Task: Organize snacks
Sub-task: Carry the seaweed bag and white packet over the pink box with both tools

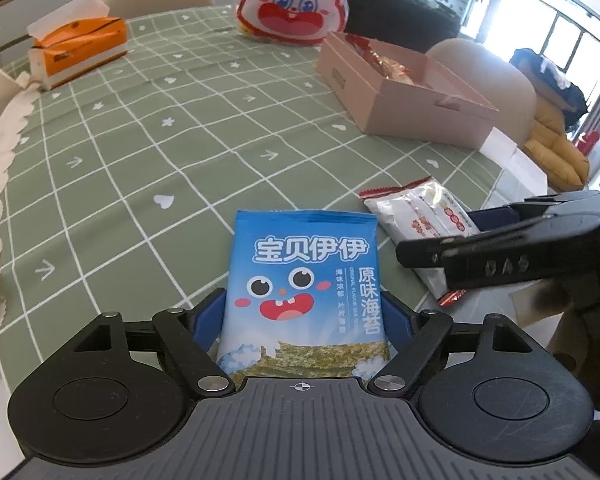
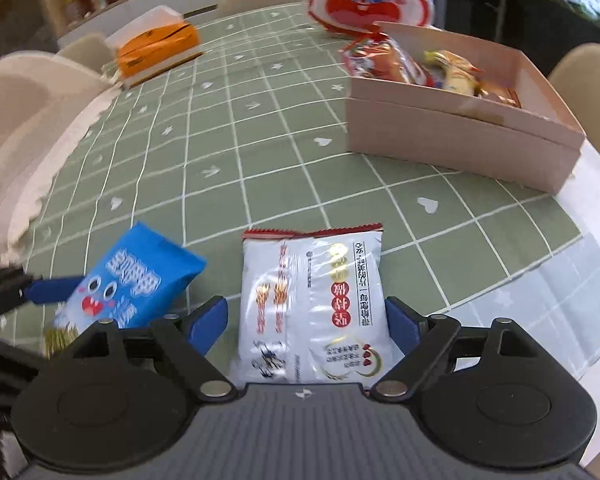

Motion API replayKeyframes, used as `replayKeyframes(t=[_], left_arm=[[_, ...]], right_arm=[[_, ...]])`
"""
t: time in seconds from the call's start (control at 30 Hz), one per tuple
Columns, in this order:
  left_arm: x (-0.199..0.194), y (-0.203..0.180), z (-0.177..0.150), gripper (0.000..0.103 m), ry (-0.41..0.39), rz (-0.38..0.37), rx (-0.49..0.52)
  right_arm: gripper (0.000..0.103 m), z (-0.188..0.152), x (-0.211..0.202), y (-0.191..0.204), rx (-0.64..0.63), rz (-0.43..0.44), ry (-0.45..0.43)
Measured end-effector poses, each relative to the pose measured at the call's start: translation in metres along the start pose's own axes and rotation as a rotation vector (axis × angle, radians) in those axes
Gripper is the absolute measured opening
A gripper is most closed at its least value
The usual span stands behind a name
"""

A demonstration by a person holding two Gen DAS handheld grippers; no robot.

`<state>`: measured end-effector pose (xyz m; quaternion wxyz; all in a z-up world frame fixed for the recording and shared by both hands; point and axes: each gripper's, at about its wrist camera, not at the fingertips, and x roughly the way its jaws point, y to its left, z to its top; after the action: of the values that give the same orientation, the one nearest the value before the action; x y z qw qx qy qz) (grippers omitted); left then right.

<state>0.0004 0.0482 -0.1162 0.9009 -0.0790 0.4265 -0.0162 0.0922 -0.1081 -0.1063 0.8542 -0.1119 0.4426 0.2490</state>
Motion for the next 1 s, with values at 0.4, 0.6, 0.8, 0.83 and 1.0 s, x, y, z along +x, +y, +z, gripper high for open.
replayKeyframes(t=[0.4,0.6,0.8,0.83,1.0], left_arm=[[-0.022,-0.052,0.034,0.083,-0.034,-0.055,0.046],[-0.046,-0.099,0.116,0.083,-0.257,-0.115,0.076],[-0.012,-0.139,0.205,0.085,-0.374,-0.095,0.086],[0.004,-0.143,0.218,0.085,-0.367,-0.104,0.066],[0.097,-0.146,0.255,0.088,-0.264,-0.168,-0.037]], right_arm=[[0.076,0.017,-0.067,-0.059,-0.034,0.012,-0.106],[0.076,0.073,-0.141,-0.125,-0.022,-0.047,-0.323],[0.076,0.145,-0.181,-0.188,0.001,-0.054,-0.478],[0.076,0.155,-0.18,-0.196,-0.005,-0.065,-0.489],[0.076,0.183,-0.146,-0.227,0.006,-0.022,-0.432]])
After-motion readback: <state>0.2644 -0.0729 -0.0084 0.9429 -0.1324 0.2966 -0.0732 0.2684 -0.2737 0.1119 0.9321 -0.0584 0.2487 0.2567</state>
